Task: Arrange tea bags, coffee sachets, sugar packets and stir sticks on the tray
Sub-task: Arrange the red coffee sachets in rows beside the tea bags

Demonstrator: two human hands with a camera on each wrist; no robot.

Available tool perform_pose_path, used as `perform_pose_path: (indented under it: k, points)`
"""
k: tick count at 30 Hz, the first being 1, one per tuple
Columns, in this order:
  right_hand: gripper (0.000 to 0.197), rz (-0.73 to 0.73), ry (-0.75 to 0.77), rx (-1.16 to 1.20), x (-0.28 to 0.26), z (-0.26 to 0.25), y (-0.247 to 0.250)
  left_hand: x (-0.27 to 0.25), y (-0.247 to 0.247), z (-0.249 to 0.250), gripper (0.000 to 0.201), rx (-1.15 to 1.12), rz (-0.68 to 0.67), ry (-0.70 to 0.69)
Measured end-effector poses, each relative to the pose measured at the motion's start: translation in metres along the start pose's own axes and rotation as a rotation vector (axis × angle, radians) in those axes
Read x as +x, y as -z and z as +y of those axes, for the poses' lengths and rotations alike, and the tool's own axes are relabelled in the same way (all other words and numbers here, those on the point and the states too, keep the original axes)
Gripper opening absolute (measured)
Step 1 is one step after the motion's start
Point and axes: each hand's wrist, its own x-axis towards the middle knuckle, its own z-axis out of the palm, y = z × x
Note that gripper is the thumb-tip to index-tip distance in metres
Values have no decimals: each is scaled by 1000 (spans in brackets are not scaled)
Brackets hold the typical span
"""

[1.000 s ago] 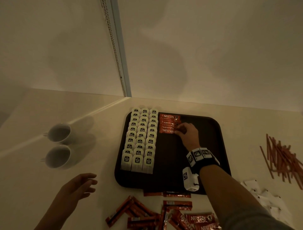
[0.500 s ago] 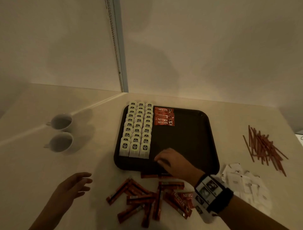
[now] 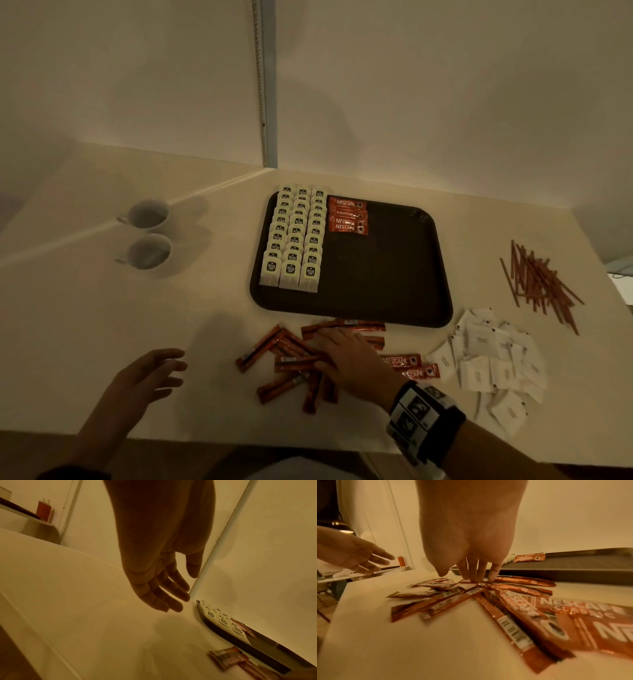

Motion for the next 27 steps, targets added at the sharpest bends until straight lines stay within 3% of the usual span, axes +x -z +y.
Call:
perform_pose_path:
  k: [1, 6, 11, 17, 23, 27]
  points:
    - [61, 14, -2, 34, -3, 0, -1, -1, 1, -1, 20, -1, 0, -5]
    - [103, 121, -174, 50, -12, 18, -1, -2, 3, -3, 20, -4, -11, -5]
    - [99, 108, -109, 151, -23, 31, -2, -2, 6, -3, 20, -12, -18, -20]
    - [128, -80, -176, -74, -33, 55, -4, 2, 5, -3, 20, -14, -21, -14]
    - [88, 22, -181, -89, -25, 49, -16, 5, 3, 1, 20, 10, -33, -5]
    - [89, 94, -208, -62, -13, 49, -20, 4, 0, 3, 20, 27, -32, -10]
